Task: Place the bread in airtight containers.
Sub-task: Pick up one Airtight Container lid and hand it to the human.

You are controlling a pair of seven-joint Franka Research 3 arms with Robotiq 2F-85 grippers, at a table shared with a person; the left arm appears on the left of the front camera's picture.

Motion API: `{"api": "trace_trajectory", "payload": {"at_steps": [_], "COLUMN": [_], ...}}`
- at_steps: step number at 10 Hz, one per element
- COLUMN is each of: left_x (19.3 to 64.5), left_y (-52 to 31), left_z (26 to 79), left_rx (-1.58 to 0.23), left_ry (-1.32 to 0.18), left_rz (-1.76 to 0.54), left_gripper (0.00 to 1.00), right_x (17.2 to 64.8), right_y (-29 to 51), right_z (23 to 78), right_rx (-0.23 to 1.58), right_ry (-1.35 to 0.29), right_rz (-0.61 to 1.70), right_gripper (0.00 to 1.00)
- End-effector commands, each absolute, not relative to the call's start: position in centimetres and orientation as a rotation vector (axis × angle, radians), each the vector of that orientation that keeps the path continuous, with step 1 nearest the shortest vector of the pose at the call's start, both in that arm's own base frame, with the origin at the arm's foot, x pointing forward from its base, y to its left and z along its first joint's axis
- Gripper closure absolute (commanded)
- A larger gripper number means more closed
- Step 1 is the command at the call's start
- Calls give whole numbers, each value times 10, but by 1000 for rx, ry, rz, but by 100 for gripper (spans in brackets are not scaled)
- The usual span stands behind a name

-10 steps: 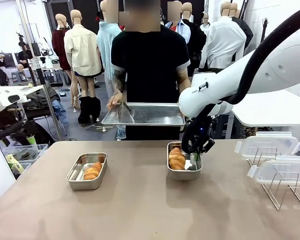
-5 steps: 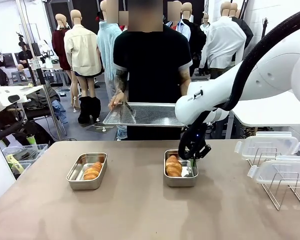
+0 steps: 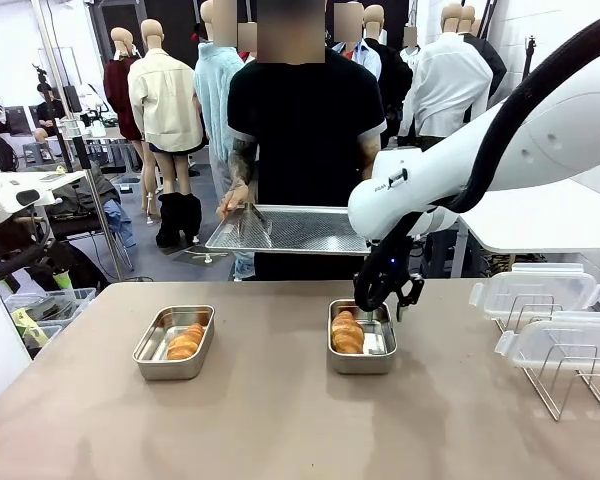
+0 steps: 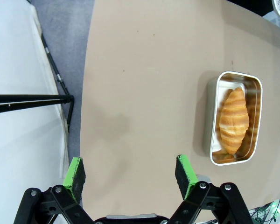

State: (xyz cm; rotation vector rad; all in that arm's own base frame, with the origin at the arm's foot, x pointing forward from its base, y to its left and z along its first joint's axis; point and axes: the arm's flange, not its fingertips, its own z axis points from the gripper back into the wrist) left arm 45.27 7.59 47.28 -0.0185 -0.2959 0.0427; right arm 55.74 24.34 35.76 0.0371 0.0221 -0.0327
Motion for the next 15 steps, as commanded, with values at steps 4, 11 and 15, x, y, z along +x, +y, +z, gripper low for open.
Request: {"api": "trace_trajectory", "payload": {"at_steps": [4, 11, 15], "left_x": [452, 452, 452], "left_y": [77, 77, 77], "left_z": [473, 473, 473], "left_rx": [-14, -14, -14], "left_ry": [-296, -296, -296], "left_rz": [50, 50, 50], "left_gripper": [0, 0, 0], "right_x": [484, 390, 396], "right_y": [218, 54, -30], "right_z": [440, 558, 554], "right_rx": [-42, -112, -204], "right_ry": [-96, 55, 70], "right_rz": [47, 359, 685], "right_gripper": [0, 0, 0]}}
